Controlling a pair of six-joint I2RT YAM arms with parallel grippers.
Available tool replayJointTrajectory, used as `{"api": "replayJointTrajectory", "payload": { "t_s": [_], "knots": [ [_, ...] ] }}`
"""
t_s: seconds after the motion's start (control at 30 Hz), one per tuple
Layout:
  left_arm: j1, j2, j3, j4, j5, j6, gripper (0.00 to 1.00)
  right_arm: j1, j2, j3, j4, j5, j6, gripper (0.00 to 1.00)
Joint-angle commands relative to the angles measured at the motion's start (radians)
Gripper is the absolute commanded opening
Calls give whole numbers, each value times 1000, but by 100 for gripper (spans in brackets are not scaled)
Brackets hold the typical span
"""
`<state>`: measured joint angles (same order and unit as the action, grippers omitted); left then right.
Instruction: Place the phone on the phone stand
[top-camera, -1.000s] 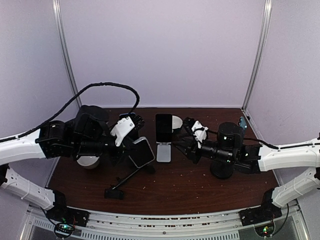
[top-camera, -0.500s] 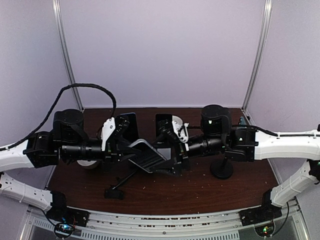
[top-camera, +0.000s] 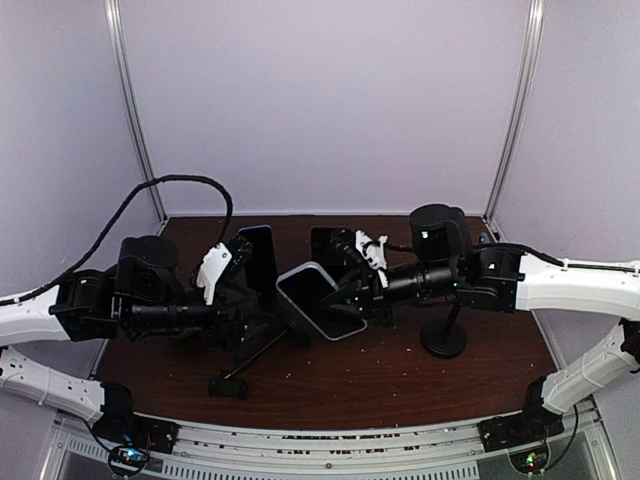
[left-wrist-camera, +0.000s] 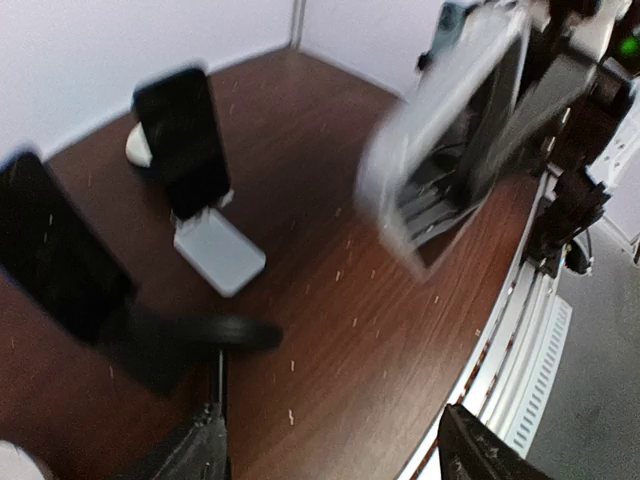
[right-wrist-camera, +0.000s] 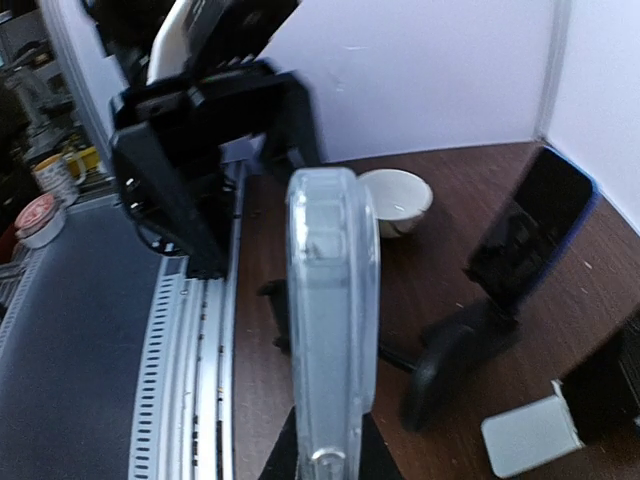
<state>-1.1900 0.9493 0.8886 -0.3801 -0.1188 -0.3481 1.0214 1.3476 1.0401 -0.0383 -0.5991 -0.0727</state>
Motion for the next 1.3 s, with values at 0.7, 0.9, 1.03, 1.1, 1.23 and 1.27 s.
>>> {"api": "replayJointTrajectory", "payload": {
  "t_s": [0.7, 0.9, 1.03, 1.1, 1.23, 1.27],
  "knots": [
    [24, -123, -408, -302, -138, -473, 56, -25, 231, 39, -569, 115, 208, 0],
    [42, -143, -462, -103, 66, -347, 63, -50, 365, 75, -616, 89, 181, 0],
    [41, 7, -458, -139, 110, -353, 64, -83, 404, 76, -618, 85, 172, 0],
    [43, 51, -439, -167, 85, -350, 65, -93, 418, 76, -613, 88, 171, 1],
    [46, 70, -406, -201, 46, -331, 65, -99, 455, 83, -627, 153, 177, 17],
    [46, 64, -407, -201, 49, -327, 65, -99, 458, 82, -629, 176, 181, 23]
  ]
}}
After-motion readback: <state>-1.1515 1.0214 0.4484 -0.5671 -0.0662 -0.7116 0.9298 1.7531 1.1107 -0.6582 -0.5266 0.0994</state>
